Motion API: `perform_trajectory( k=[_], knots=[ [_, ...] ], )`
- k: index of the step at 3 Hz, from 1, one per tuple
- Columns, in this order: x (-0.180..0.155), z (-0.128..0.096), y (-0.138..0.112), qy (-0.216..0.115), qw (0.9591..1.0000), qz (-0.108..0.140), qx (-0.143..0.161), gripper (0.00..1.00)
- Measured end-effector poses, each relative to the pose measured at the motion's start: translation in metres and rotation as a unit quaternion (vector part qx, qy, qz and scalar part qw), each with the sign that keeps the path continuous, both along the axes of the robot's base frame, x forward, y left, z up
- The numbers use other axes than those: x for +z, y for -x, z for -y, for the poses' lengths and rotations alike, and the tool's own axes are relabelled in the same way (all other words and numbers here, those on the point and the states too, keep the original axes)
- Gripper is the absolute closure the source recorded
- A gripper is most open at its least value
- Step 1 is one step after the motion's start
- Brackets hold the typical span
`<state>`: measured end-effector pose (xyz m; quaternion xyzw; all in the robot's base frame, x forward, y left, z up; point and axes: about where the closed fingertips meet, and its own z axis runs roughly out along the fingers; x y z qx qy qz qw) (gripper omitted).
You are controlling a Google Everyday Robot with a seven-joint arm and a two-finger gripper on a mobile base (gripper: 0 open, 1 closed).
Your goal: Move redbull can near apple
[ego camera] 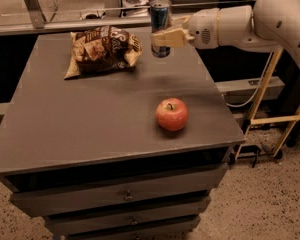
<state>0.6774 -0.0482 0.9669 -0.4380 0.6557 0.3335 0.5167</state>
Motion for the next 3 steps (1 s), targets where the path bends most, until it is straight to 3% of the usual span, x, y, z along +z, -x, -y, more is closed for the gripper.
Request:
perform_trajectory(
  k=[1,2,3],
  knots=[
    [0.010,0.006,0.014,-0.009,0.9997,-0.007,0.024,1.00],
    [0.013,0.006,0.033,-0.007,0.9968,-0.023,0.076,1.00],
    [0.007,0.007,0.036,-0.012,0.9967,-0.017,0.078,1.00]
  ],
)
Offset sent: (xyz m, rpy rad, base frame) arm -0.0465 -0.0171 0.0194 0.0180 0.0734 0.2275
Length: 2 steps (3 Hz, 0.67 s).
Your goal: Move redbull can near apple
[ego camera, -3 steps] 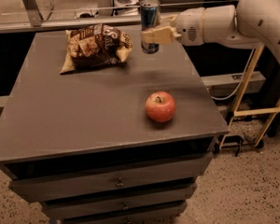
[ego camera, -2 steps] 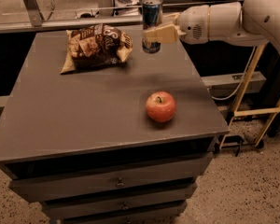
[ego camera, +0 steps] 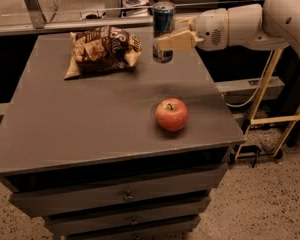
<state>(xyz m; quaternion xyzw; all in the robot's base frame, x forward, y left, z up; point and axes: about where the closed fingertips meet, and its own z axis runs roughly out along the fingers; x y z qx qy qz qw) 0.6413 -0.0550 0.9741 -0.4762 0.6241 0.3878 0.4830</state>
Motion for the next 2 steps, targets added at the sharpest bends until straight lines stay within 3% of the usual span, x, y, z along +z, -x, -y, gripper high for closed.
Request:
perform_trajectory(
  k=[2],
  knots=[
    [-0.0116,0.0098,0.0169,0.010,0.9999,0.006,-0.012,1.00]
  ],
)
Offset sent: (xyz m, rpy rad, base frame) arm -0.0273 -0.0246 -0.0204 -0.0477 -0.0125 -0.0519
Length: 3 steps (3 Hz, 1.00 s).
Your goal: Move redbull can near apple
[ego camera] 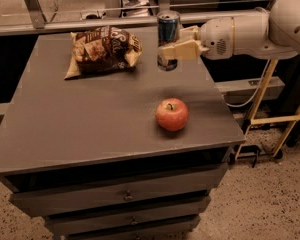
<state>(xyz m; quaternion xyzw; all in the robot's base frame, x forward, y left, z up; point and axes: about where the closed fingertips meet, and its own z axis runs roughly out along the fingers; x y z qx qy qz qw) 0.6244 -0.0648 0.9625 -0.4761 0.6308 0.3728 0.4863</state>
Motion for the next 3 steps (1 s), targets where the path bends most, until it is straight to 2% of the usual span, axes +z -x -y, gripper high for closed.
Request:
perform_trajectory(
  k=[1,2,3],
  knots=[
    [-0.008,0.004,0.009,0.012,0.9999,-0.006,-0.004,1.00],
    [-0.019,0.006,0.019,0.007,0.9999,-0.014,-0.005,1.00],
    [-0.031,0.006,0.027,-0.012,0.9998,-0.018,0.000,1.00]
  ],
)
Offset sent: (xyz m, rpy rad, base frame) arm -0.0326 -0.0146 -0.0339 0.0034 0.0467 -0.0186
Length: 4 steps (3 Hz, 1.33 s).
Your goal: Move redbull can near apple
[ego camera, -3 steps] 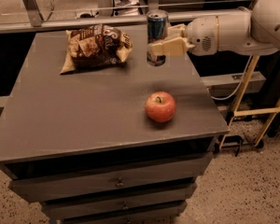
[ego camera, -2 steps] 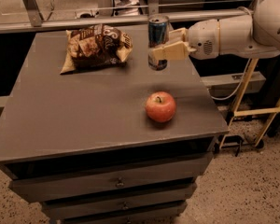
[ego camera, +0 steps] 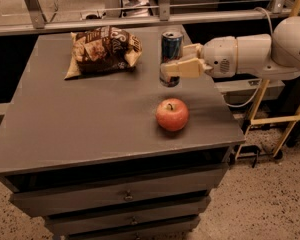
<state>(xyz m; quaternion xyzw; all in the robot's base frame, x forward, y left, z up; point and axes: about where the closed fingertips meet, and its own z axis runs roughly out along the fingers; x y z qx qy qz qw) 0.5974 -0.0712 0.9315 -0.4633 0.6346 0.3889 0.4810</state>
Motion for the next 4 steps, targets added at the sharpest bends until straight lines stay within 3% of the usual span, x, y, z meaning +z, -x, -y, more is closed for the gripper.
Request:
perform_trajectory(
  k=[3,4],
  knots=[
    [-0.031,-0.006,0.015,-0.004,0.9996,0.013,0.025,1.00],
    [-0.036,-0.006,0.017,0.002,0.9992,0.021,0.034,0.82]
  ],
)
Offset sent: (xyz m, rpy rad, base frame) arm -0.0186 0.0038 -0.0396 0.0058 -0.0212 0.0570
